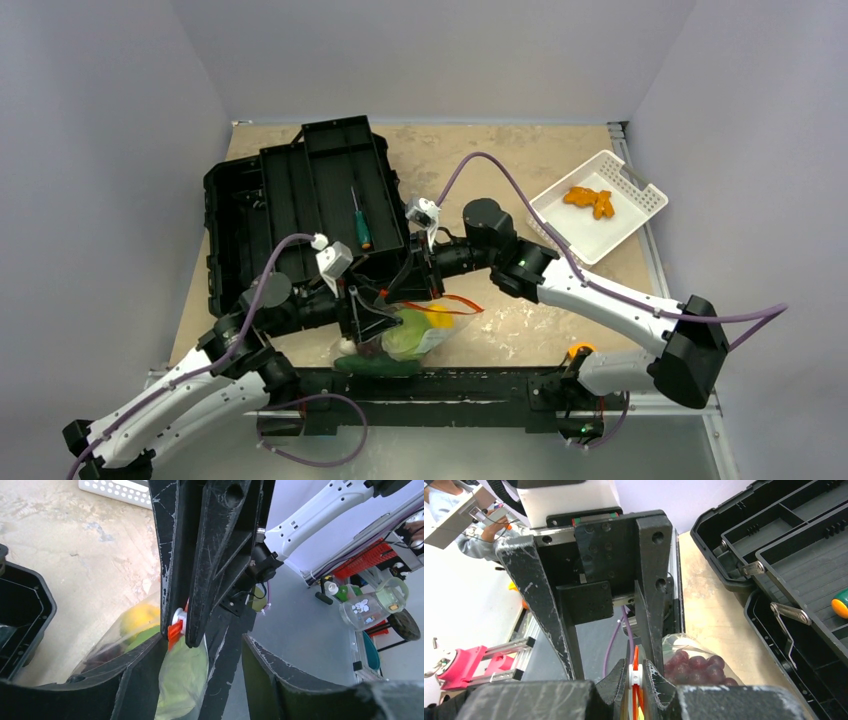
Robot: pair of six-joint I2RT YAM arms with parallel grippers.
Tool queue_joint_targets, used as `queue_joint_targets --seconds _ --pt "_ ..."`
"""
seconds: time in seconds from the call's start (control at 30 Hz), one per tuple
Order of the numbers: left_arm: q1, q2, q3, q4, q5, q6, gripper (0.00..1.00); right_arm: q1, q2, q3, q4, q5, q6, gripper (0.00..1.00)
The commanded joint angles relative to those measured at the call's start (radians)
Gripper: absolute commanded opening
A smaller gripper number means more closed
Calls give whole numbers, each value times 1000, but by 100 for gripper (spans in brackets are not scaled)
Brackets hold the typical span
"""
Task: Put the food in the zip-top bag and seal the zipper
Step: Zip the zipper food storage bag at the center of the board.
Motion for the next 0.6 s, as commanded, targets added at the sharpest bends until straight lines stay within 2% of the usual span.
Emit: queue_joint_targets --seconds 0.0,0.13,0.23,0.3,0.57 --pt "0 71 44 36 66 17 55 -3 -29 12 94 -39 39 0" --pt "0 94 37 28 36 25 43 -3 -43 12 103 -26 50 0" --pt "1 100 42 -14 -30 33 19 -3 -54 8 118 -24 70 0" --pt "1 97 50 -45 -103 37 0 -4 -57 6 116 -22 73 0" --pt "0 -60 -26 -33 -304 -23 0 -4 -104 -2 -75 50 -90 0"
